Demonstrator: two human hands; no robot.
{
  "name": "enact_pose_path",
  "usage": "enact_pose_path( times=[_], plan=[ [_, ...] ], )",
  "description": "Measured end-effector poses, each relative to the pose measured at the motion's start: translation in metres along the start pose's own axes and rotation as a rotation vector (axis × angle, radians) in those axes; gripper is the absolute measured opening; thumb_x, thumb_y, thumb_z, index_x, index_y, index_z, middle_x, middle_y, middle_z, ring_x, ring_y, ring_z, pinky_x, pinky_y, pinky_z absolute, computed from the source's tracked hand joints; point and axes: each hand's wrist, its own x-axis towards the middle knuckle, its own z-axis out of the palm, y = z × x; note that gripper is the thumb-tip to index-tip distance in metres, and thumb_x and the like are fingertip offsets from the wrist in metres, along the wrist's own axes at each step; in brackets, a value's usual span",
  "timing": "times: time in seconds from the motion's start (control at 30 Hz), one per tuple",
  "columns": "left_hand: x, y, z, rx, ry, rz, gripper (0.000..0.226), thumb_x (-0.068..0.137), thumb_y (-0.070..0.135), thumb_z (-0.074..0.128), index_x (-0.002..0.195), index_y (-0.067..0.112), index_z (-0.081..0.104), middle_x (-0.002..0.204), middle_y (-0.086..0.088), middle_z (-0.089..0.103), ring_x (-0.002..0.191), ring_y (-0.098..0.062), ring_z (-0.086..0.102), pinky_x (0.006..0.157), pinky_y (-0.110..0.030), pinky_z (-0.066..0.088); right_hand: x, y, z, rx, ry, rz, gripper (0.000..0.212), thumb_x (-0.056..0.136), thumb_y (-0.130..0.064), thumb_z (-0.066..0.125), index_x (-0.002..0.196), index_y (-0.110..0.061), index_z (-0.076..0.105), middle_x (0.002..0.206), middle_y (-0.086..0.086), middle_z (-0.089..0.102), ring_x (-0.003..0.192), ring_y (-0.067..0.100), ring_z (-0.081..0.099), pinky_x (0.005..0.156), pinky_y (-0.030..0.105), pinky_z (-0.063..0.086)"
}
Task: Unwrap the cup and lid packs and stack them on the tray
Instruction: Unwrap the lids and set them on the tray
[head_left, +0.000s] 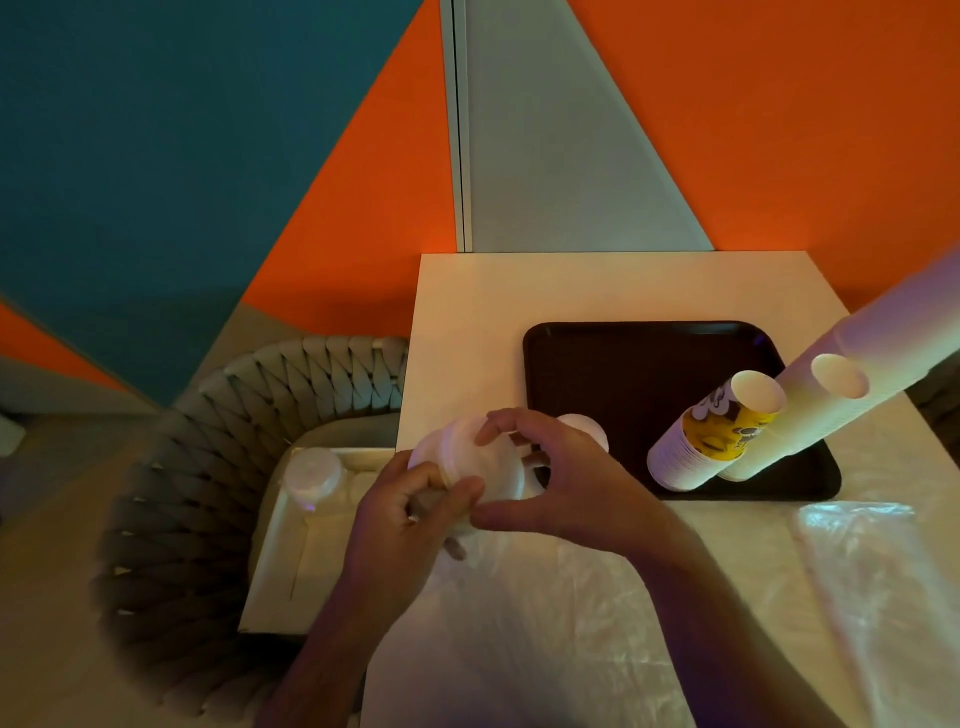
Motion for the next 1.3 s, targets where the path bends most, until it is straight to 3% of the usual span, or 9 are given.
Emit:
enact_pose_path(
  times=[0.17,0.37,0.53,0.63,0.77,0.87,1.0,1.1,1.3],
  plan=[
    [-0.004,0.003,-0.001,-0.008,-0.109,0.021,0.014,0.084,0.047,0.064,0.078,0.038,0.074,0.095,0.004,0.061,0.083,-0.018,0.066,0.056,-0.028,0.055,-0.003,-0.004,-0.003,0.004,0.043,0.037,0.051,0.068,-0.042,0.091,0.108,-0.043,0.061,0.112,-0.039,0.055,0.108,-0.003,0.057,0.089,0.026,0.054],
    [-0.004,0.001,-0.007,0.134,-0.179,0.072,0.026,0.086,0.059,0.051,0.089,0.043,0.071,0.102,0.011,0.06,0.096,-0.018,0.062,0.075,-0.051,0.059,-0.002,-0.004,-0.003,0.045,0.016,0.066,0.055,0.057,-0.054,0.083,0.107,-0.043,0.061,0.11,-0.037,0.057,0.107,0.004,0.061,0.092,0.04,0.056],
    [-0.006,0.006,-0.007,0.065,-0.244,0.074,0.018,0.098,0.041,0.058,0.095,0.034,0.074,0.112,-0.002,0.057,0.097,-0.019,0.063,0.067,-0.03,0.06,-0.002,-0.004,-0.003,0.083,0.033,0.078,0.056,0.056,-0.064,0.084,0.103,-0.045,0.06,0.116,-0.025,0.062,0.11,0.005,0.061,0.091,0.039,0.057],
    [-0.006,0.01,-0.008,0.035,-0.286,0.072,0.024,0.093,0.032,0.052,0.098,0.033,0.075,0.116,-0.005,0.055,0.098,-0.019,0.064,0.067,-0.028,0.06,-0.001,-0.004,-0.003,0.083,0.054,0.082,0.055,0.058,-0.062,0.085,0.103,-0.043,0.061,0.118,-0.02,0.064,0.108,0.006,0.063,0.087,0.039,0.059],
    [-0.006,0.012,-0.005,0.049,-0.259,0.077,0.019,0.093,0.039,0.057,0.097,0.043,0.075,0.111,0.003,0.057,0.096,-0.019,0.065,0.064,-0.026,0.06,0.001,-0.003,-0.002,0.119,0.074,0.098,0.053,0.057,-0.062,0.084,0.1,-0.041,0.062,0.118,-0.019,0.065,0.108,0.007,0.064,0.087,0.037,0.06],
    [-0.007,0.013,-0.002,-0.007,-0.189,0.07,0.016,0.088,0.058,0.064,0.092,0.048,0.076,0.108,-0.004,0.059,0.087,-0.017,0.068,0.06,-0.025,0.058,0.003,0.0,-0.003,0.253,0.112,0.13,0.051,0.055,-0.055,0.085,0.098,-0.037,0.065,0.11,-0.015,0.067,0.103,0.009,0.065,0.081,0.033,0.059],
    [-0.006,0.014,-0.002,-0.064,-0.179,0.013,0.021,0.09,0.028,0.058,0.093,0.038,0.077,0.111,0.006,0.061,0.095,-0.023,0.067,0.062,-0.03,0.059,0.004,0.005,-0.003,0.454,0.125,0.158,0.046,0.059,-0.04,0.09,0.098,-0.029,0.067,0.103,-0.008,0.068,0.096,0.01,0.066,0.069,0.021,0.052],
    [-0.004,0.014,0.0,-0.137,-0.126,-0.032,0.017,0.094,0.019,0.059,0.093,0.023,0.076,0.109,0.004,0.062,0.095,-0.028,0.066,0.061,-0.032,0.059,0.006,0.009,0.003,0.434,0.121,0.162,0.053,0.056,-0.047,0.089,0.101,-0.029,0.067,0.113,-0.006,0.067,0.106,0.017,0.065,0.076,0.028,0.057],
    [-0.002,0.006,-0.004,-0.169,-0.054,-0.068,0.032,0.095,0.01,0.056,0.076,0.028,0.074,0.104,-0.001,0.062,0.088,-0.03,0.068,0.059,-0.031,0.058,0.012,0.04,-0.004,0.344,0.335,0.231,0.054,0.056,-0.053,0.086,0.104,-0.038,0.065,0.11,-0.012,0.066,0.104,0.015,0.064,0.087,0.045,0.059]
  ],
)
